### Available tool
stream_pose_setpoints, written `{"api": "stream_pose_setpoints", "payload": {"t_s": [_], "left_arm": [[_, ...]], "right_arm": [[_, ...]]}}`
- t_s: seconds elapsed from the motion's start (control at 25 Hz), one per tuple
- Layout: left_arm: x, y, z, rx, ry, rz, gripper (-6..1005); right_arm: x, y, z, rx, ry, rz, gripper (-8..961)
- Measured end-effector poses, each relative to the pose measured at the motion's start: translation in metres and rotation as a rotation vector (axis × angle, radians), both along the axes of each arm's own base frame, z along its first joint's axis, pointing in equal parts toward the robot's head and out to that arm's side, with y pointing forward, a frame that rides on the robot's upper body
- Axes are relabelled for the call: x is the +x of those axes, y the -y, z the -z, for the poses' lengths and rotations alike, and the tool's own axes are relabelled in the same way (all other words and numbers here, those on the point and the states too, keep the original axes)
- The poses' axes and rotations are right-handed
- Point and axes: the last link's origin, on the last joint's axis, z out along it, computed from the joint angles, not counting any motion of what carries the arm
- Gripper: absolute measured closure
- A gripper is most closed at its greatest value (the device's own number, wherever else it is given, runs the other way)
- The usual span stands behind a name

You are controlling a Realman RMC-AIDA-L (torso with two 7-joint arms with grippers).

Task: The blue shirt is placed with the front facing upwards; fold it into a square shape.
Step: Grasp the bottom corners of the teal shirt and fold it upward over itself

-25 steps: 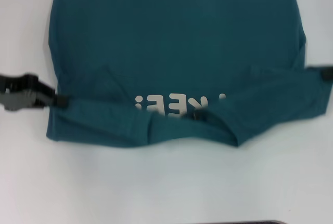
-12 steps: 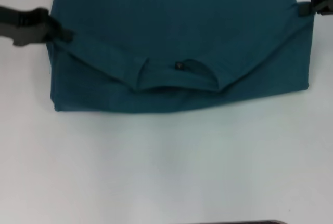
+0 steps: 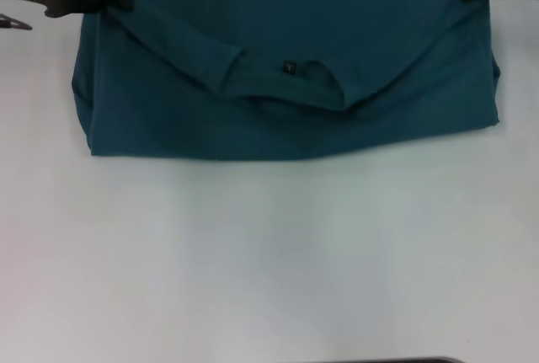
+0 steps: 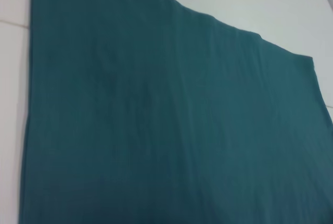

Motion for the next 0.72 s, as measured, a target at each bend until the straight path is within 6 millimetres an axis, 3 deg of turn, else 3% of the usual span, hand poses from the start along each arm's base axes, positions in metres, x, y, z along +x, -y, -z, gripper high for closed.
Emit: {"api": "stream_pose_setpoints", "payload": {"t_s": [0.44,0.72], "left_arm": [[0.009,-0.017,-0.003,0.083,-0.032,0.016,956],[0.016,-0.027,0.006,0.12,-0.069,0.039,956]], "right_arm": [[-0.014,-0.025,0.004,0.092,0.091,-0.058,921],[-0.021,-0.037,0.013,0.138,0.154,-0.098,922]]}}
